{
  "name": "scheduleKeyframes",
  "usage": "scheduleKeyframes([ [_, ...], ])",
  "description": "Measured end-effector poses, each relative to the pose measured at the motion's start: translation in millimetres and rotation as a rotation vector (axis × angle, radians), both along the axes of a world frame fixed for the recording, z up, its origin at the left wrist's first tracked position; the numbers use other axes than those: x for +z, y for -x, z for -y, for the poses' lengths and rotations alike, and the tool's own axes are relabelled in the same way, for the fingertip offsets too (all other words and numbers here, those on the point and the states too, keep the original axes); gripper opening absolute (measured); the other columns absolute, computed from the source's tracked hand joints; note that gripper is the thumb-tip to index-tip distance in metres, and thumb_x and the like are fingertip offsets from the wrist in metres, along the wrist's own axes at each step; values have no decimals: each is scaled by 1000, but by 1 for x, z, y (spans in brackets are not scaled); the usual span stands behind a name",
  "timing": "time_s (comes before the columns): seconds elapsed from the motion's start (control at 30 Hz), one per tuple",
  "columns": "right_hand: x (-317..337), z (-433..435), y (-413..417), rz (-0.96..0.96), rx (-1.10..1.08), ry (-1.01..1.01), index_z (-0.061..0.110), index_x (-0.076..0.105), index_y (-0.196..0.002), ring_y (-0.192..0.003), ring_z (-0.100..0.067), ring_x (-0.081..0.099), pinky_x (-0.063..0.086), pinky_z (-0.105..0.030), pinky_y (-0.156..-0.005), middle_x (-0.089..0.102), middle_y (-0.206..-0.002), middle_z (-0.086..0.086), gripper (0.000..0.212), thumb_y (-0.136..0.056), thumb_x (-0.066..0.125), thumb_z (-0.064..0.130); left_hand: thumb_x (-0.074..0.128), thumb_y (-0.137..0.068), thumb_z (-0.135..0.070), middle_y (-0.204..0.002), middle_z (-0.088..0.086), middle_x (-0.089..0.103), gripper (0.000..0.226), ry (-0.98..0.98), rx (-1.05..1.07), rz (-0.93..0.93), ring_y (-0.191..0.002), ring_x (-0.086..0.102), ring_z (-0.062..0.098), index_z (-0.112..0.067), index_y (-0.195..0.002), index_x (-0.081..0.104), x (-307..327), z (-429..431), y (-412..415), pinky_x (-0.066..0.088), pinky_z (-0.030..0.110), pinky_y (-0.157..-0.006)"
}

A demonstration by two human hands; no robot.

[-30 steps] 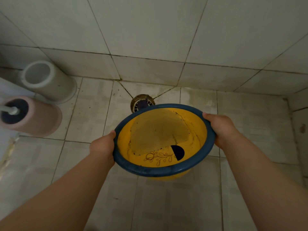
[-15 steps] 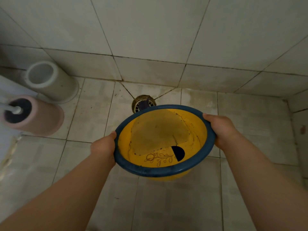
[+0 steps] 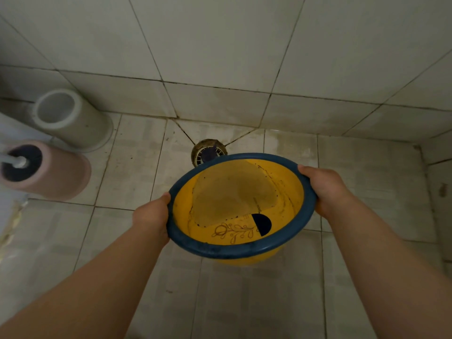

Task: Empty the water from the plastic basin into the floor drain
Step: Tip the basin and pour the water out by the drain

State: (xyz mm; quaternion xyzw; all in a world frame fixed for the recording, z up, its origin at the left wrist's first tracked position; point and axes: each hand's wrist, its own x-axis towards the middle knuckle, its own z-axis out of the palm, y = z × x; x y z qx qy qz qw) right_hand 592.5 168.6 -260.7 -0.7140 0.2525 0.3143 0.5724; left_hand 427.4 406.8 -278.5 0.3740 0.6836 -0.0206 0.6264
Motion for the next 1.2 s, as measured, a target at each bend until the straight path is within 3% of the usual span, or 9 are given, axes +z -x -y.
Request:
scheduleKeyframes([
  [0.1,0,1,-1,-2,-8,8,2,63,-103,-78,-27,63,52,-40,-76,66,-87,-12,23,-88,58,19,54,-93,-29,-134,15,58,48,13,-11,8,-120,56,33,-2,-133,50,1,1,-1,45,44,-100],
  [0.27,0,2,-1,-7,-19,2,1,62,-104,-76,-26,62,51,-37,-71,66,-86,-12,23,-88,57,18,57,-91,-28,-130,16,61,46,-2,6,-4,-114,60,33,-2,-130,54,0,2,-1,49,40,-81],
  [0.6,-3,4,-4,-11,1,10,4,64,-93,-77,-26,62,51,-40,-76,66,-87,-13,17,-89,57,19,51,-95,-29,-140,15,52,52,58,6,18,-125,52,32,-2,-139,44,-4,3,-5,42,44,-104],
  [0.8,-4,4,-4,-7,-8,8,6,63,-88,-77,-26,63,52,-39,-76,66,-86,-12,14,-88,58,19,55,-93,-28,-132,16,59,47,36,-6,1,-117,58,33,-1,-132,51,-8,2,-5,47,40,-86],
  [1.03,-1,2,-4,-6,-13,-3,2,62,-103,-76,-26,62,52,-36,-69,66,-86,-12,23,-89,57,18,57,-91,-31,-129,15,62,48,29,-15,-4,-113,60,33,-3,-131,53,-10,0,-5,47,39,-79],
  [1.2,-2,2,-5,-12,-18,-4,1,62,-107,-77,-26,63,52,-35,-68,66,-89,-13,26,-89,57,18,56,-91,-31,-132,15,60,49,42,1,10,-115,59,33,-3,-131,53,-13,-2,-5,48,39,-82],
])
